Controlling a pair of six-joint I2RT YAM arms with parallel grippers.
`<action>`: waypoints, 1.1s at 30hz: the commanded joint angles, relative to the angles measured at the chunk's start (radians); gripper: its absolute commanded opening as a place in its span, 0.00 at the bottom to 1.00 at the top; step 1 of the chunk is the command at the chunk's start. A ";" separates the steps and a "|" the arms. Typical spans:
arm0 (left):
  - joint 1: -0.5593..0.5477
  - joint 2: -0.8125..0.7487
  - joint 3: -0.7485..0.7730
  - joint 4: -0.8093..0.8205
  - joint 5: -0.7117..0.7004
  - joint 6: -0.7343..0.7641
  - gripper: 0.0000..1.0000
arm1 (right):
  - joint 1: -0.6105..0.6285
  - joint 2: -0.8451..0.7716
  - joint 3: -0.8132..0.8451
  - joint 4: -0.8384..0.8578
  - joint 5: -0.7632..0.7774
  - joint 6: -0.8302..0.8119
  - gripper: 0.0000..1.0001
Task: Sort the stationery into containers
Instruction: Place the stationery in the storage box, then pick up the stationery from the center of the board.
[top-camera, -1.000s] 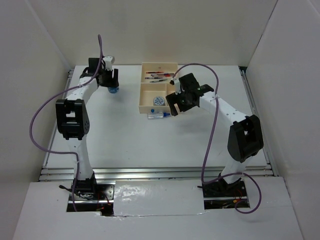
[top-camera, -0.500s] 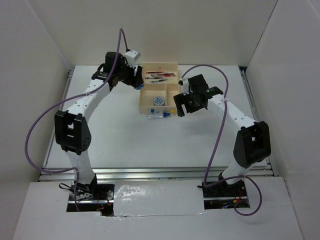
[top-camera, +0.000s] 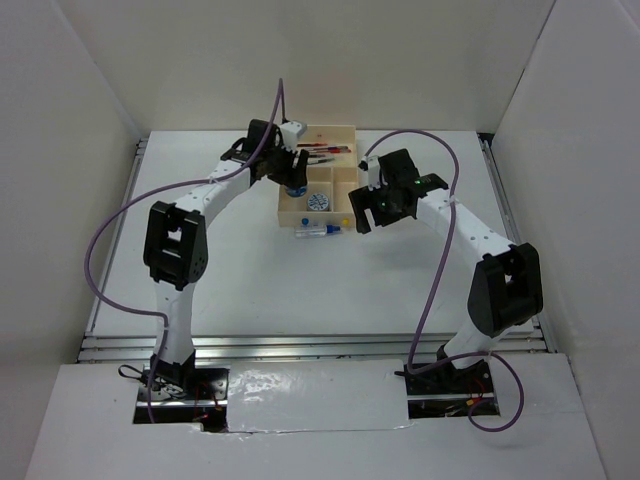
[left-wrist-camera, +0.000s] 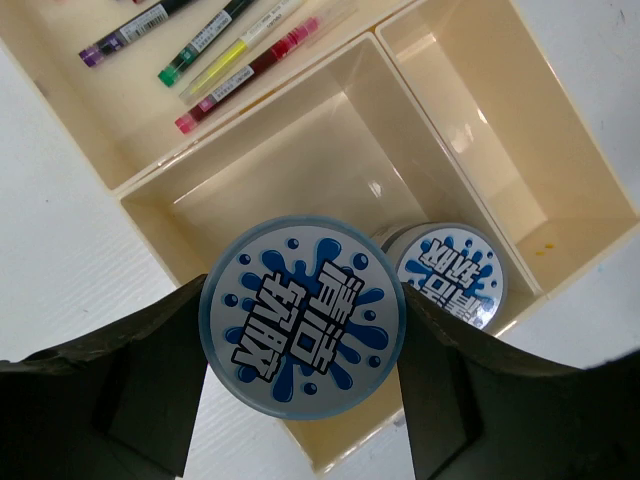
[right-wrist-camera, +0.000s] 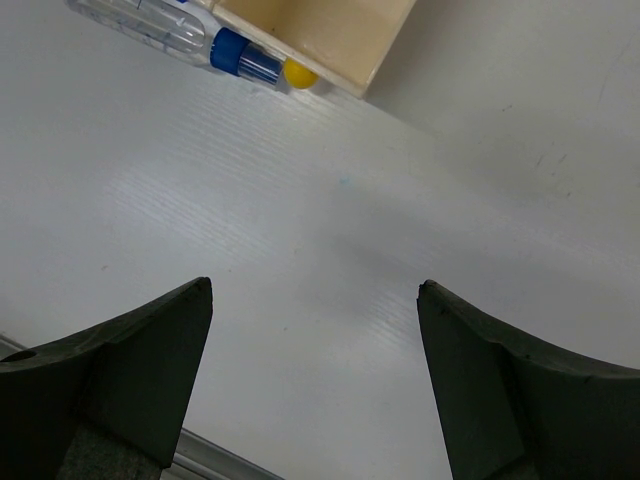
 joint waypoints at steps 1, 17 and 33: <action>-0.015 0.009 0.065 0.086 -0.021 -0.010 0.21 | -0.008 -0.028 0.008 -0.002 -0.011 0.005 0.89; -0.020 0.098 0.144 0.099 -0.115 -0.001 0.89 | 0.030 -0.059 -0.015 -0.016 -0.091 -0.099 0.81; 0.075 -0.294 -0.071 0.037 0.066 -0.111 0.99 | 0.260 0.170 0.247 -0.105 -0.097 -0.332 0.58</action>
